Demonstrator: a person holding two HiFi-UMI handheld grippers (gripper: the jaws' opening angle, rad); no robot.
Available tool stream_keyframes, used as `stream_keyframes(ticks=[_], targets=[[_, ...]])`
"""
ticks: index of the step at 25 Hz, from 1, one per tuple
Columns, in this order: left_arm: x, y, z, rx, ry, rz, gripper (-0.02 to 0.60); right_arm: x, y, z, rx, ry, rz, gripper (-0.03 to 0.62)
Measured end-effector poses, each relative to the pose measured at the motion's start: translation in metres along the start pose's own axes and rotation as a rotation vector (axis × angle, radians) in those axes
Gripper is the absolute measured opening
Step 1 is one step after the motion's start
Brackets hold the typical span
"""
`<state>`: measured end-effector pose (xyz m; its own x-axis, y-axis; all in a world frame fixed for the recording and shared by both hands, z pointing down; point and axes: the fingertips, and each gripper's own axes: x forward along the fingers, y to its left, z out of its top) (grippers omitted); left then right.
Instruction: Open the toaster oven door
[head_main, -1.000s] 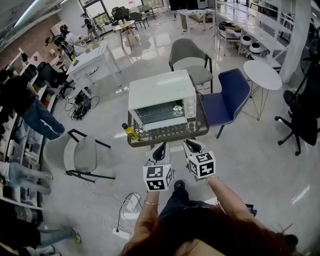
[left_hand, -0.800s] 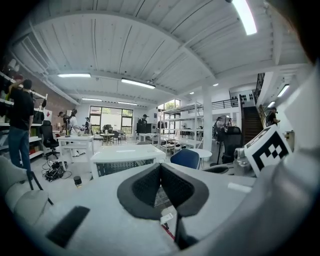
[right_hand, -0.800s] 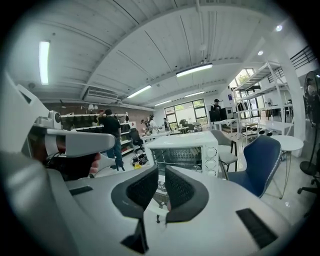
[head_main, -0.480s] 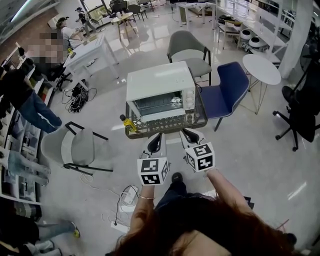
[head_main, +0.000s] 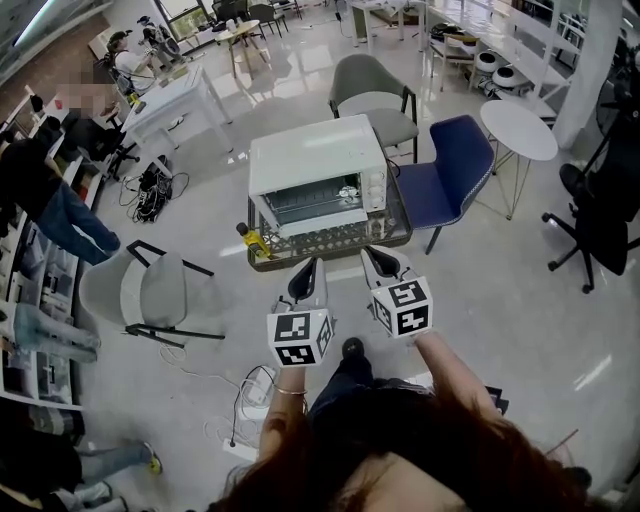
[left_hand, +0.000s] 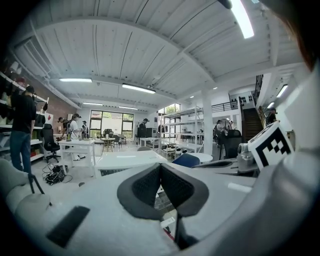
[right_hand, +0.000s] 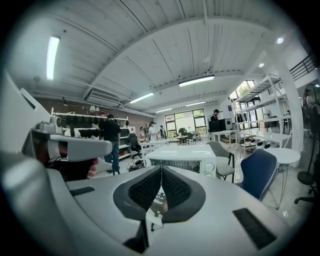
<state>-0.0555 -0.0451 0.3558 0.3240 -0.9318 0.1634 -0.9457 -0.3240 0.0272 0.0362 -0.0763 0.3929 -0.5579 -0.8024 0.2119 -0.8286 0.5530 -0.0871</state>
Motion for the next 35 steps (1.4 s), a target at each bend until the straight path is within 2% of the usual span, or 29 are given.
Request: stream_keyframes(ticks=[9, 35], targets=[[-0.004, -0.003, 0.006, -0.001, -0.012, -0.015, 0.015, -0.008, 0.007, 0.01, -0.001, -0.024, -0.011, 0.002], [0.01, 0.007, 0.009, -0.011, -0.016, -0.023, 0.015, -0.007, 0.006, 0.032, -0.113, -0.07, -0.054, 0.002]])
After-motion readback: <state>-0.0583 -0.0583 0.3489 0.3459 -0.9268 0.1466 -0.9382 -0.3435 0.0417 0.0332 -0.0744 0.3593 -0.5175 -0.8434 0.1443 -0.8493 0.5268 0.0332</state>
